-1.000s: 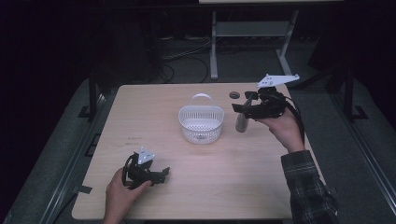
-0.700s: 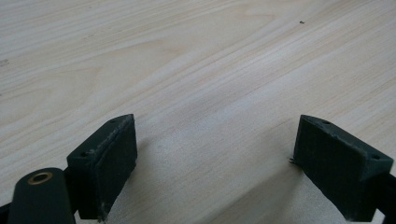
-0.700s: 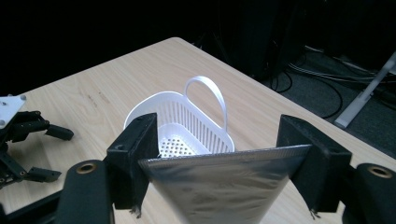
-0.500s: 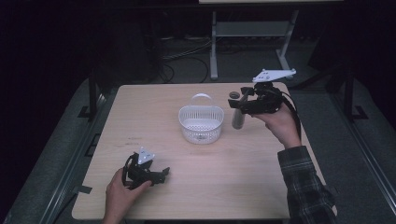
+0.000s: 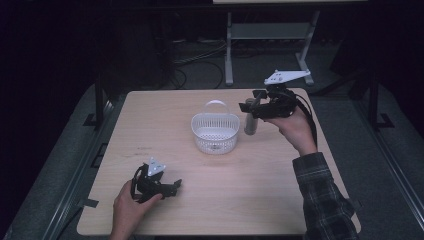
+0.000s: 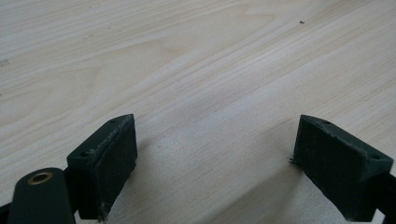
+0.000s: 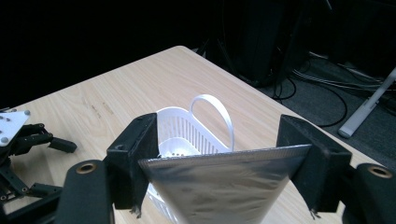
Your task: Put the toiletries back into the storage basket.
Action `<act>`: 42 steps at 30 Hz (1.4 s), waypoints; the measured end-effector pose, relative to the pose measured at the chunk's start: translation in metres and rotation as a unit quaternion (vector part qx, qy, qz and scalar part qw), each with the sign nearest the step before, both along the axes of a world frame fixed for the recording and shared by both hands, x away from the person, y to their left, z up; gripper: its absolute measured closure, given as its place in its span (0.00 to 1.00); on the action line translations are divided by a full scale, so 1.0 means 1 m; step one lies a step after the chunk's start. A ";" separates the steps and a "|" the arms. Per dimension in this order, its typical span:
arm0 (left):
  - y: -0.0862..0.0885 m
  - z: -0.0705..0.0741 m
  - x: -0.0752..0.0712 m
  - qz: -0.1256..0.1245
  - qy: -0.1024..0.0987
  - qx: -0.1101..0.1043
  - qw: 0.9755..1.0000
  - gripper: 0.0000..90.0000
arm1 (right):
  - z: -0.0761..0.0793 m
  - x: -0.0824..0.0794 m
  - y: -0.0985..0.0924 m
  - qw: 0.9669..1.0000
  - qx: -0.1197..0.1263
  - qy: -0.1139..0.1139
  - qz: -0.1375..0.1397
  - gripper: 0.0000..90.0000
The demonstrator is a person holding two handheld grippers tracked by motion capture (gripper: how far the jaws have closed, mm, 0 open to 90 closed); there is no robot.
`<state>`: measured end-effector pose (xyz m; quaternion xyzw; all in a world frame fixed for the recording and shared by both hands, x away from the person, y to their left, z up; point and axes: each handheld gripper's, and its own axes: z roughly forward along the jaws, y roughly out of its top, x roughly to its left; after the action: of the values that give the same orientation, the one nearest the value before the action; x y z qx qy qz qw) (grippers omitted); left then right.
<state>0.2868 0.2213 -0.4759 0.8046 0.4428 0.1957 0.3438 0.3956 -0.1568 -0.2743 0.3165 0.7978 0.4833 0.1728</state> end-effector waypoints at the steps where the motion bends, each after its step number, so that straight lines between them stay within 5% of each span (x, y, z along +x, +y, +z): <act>1: 0.000 0.000 0.000 0.000 0.000 0.000 1.000 0.14 | 0.000 0.001 0.001 1.000 0.000 0.001 0.000 0.33; 42: 0.000 0.000 0.000 -0.001 0.000 0.002 1.000 0.14 | -0.006 0.024 0.042 1.000 0.005 0.005 0.012 0.33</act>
<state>0.2868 0.2215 -0.4758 0.8056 0.4418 0.1967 0.3422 0.4192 -0.1144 -0.2801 0.3103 0.7999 0.4874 0.1619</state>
